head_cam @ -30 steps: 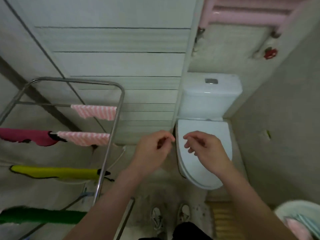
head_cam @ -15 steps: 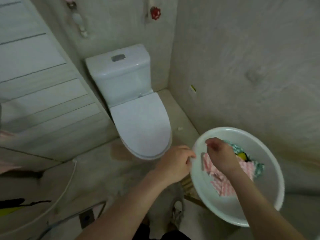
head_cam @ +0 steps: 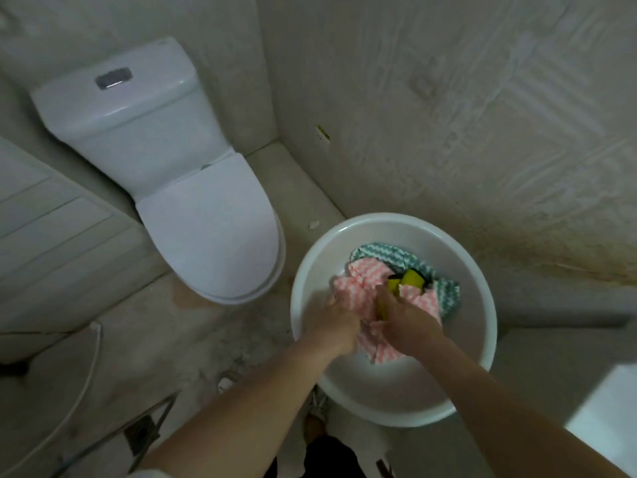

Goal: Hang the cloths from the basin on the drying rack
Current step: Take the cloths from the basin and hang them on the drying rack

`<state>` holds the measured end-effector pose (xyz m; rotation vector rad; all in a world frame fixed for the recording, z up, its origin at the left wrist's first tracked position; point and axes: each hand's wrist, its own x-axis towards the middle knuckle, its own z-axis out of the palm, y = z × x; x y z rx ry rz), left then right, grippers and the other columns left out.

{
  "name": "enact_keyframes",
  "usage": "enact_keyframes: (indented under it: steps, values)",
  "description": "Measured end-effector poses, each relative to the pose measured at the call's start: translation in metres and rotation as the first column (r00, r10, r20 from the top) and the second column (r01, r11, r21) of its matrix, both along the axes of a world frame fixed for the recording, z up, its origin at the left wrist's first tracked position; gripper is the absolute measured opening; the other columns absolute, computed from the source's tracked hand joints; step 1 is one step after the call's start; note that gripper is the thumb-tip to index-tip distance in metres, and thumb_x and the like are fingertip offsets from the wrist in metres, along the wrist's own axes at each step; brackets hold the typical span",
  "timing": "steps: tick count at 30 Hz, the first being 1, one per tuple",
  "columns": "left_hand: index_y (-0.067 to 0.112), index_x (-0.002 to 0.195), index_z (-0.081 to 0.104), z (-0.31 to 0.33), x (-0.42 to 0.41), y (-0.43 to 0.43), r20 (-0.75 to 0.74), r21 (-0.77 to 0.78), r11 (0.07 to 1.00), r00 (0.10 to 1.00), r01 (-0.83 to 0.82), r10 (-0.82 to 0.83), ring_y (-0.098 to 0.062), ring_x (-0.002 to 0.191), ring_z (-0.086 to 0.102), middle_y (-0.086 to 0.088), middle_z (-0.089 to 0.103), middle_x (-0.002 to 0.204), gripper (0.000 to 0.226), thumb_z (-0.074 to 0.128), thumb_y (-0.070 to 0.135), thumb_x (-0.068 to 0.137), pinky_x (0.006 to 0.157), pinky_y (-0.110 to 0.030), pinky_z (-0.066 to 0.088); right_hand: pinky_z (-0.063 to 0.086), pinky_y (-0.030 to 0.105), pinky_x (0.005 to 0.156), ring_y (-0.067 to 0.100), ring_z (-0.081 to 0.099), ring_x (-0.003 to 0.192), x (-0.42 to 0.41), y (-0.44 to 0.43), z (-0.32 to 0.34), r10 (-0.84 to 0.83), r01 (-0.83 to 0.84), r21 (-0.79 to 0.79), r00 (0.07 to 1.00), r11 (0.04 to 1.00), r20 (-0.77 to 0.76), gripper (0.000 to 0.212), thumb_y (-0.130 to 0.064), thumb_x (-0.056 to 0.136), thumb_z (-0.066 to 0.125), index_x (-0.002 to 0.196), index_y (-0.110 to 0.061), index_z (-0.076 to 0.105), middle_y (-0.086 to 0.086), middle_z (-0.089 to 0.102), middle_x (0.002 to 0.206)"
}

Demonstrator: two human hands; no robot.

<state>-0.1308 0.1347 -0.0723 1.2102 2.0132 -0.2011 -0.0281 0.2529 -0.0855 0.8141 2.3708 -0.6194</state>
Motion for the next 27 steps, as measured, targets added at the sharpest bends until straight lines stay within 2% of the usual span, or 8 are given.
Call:
enact_keyframes:
  steps: [3,6,9,13,17,19,22,27]
  values:
    - [0.008,0.116,0.061,0.007,0.003,0.002,-0.053,0.085,0.995,0.997,-0.045,0.049,-0.031,0.107,0.059,-0.014,0.059,0.124,0.028,0.049,0.012,0.091,0.080,-0.037,0.045,0.044,0.038,0.072,0.034,0.063,0.101,-0.005,0.003,-0.006,-0.033,0.031,0.057,0.998,0.998,0.045,0.068,-0.024,0.095,0.041,0.152,-0.018,0.003,0.019,0.063,0.117]
    - [0.013,0.085,0.069,0.007,0.001,-0.002,0.079,0.295,0.885,0.933,-0.359,0.352,-0.022,0.078,0.063,-0.003,0.068,0.083,0.016,0.053,0.012,0.087,0.066,-0.032,0.045,0.048,0.042,0.081,0.035,0.059,0.109,-0.013,0.007,-0.004,-0.142,0.130,0.108,0.984,0.986,0.105,0.063,-0.020,0.093,0.042,0.149,-0.015,0.013,0.017,0.061,0.120]
    - [0.018,0.080,0.067,0.012,-0.006,-0.006,0.456,0.310,0.494,0.584,-0.812,0.672,-0.014,0.072,0.062,0.004,0.067,0.076,0.014,0.059,0.007,0.081,0.066,-0.027,0.049,0.049,0.040,0.076,0.031,0.062,0.105,-0.017,0.006,-0.001,-0.229,0.202,0.171,0.961,0.964,0.152,0.032,-0.014,0.094,0.044,0.125,-0.012,0.050,0.012,0.064,0.114]
    - [0.020,0.075,0.061,0.037,-0.013,-0.021,0.721,0.185,0.126,0.222,-0.975,0.656,-0.014,0.080,0.058,0.001,0.062,0.084,0.027,0.048,-0.001,0.087,0.074,-0.027,0.046,0.048,0.033,0.067,0.028,0.066,0.093,-0.014,0.005,0.003,-0.239,0.232,0.147,0.971,0.962,0.033,0.019,-0.019,0.088,0.053,0.099,-0.015,0.068,0.008,0.070,0.099]
    - [0.028,0.073,0.062,0.043,-0.016,-0.037,0.756,0.153,0.157,0.217,-0.976,0.617,-0.020,0.083,0.055,-0.002,0.060,0.085,0.035,0.045,0.004,0.092,0.075,-0.037,0.045,0.050,0.033,0.082,0.028,0.063,0.088,-0.014,0.018,0.028,-0.101,0.143,0.074,0.908,0.987,-0.407,0.013,-0.022,0.079,0.068,0.087,-0.016,0.077,0.007,0.070,0.092]
    - [0.033,0.075,0.063,0.051,-0.015,-0.041,0.789,0.125,0.158,0.194,-0.980,0.582,-0.022,0.078,0.054,-0.004,0.059,0.083,0.035,0.046,0.009,0.095,0.069,-0.039,0.045,0.047,0.029,0.078,0.019,0.061,0.081,-0.015,0.019,0.057,-0.330,0.275,-0.184,0.750,0.944,-0.573,0.002,-0.011,0.080,0.072,0.079,-0.013,0.073,0.003,0.069,0.084]
    - [0.035,0.085,0.066,0.064,-0.016,-0.041,0.794,0.193,0.207,0.277,-0.959,0.541,-0.013,0.080,0.056,0.008,0.062,0.081,0.026,0.051,0.016,0.096,0.072,-0.025,0.044,0.038,0.027,0.060,0.014,0.047,0.063,-0.023,0.014,0.094,-0.738,0.333,-0.707,0.550,0.624,-0.392,0.018,-0.004,0.090,0.061,0.072,-0.010,0.059,0.005,0.053,0.066]
    - [0.038,0.122,0.058,0.109,-0.020,-0.033,0.872,0.219,0.311,0.328,-0.925,0.363,-0.001,0.082,0.062,0.000,0.067,0.094,0.038,0.065,0.023,0.088,0.074,-0.011,0.047,0.044,0.019,0.056,0.014,0.055,0.059,-0.037,0.006,0.146,-0.549,0.035,-0.786,0.735,0.617,-0.398,0.011,0.001,0.087,0.062,0.079,-0.006,0.065,0.006,0.061,0.066]
